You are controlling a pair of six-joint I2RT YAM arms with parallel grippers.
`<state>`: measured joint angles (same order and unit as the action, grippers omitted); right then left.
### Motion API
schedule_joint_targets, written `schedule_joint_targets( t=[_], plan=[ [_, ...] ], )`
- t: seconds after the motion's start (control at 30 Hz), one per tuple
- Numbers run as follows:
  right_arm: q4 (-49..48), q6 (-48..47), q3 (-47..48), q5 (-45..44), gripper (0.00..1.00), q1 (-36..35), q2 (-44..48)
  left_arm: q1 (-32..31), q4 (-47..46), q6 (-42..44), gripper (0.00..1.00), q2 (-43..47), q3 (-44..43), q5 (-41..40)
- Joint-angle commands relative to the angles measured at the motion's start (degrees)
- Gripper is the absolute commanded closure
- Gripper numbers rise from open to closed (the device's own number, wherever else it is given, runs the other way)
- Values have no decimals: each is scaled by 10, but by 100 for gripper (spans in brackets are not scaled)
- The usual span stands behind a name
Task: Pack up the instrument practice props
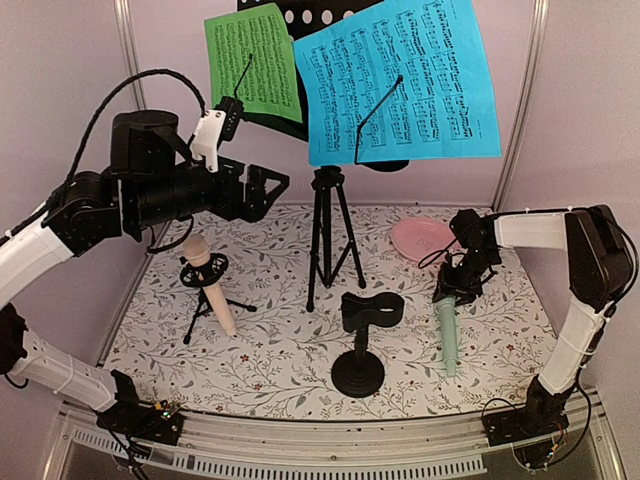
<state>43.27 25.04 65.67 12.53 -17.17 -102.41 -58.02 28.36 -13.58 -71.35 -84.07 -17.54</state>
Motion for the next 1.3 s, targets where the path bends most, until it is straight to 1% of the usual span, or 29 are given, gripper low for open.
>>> schedule_joint_targets(
  t=[0.0,0.13,0.2,0.37,0.5,0.57,0.67,0.97,1.27],
  plan=[
    [16,-33,32,-9,65,2,-20,17,68,-59,1,38,-17,-75],
    [16,-47,32,0,63,2,-32,33,121,-100,1,66,-19,-104],
    [18,-54,32,-4,58,2,-37,38,148,-119,1,78,-10,-118],
    [23,-61,32,-15,40,2,-37,40,202,-172,1,110,16,-135],
    [28,-66,32,-19,34,2,-36,41,223,-200,1,130,28,-140],
    [31,-69,32,-23,32,2,-35,42,231,-206,1,136,30,-140],
    [41,-73,60,-27,30,2,-30,42,246,-211,1,134,26,-137],
    [71,-83,125,-23,24,2,5,44,310,-209,1,125,-10,-99],
    [79,-87,131,-19,22,2,50,45,333,-236,2,144,7,-80]
  ],
)
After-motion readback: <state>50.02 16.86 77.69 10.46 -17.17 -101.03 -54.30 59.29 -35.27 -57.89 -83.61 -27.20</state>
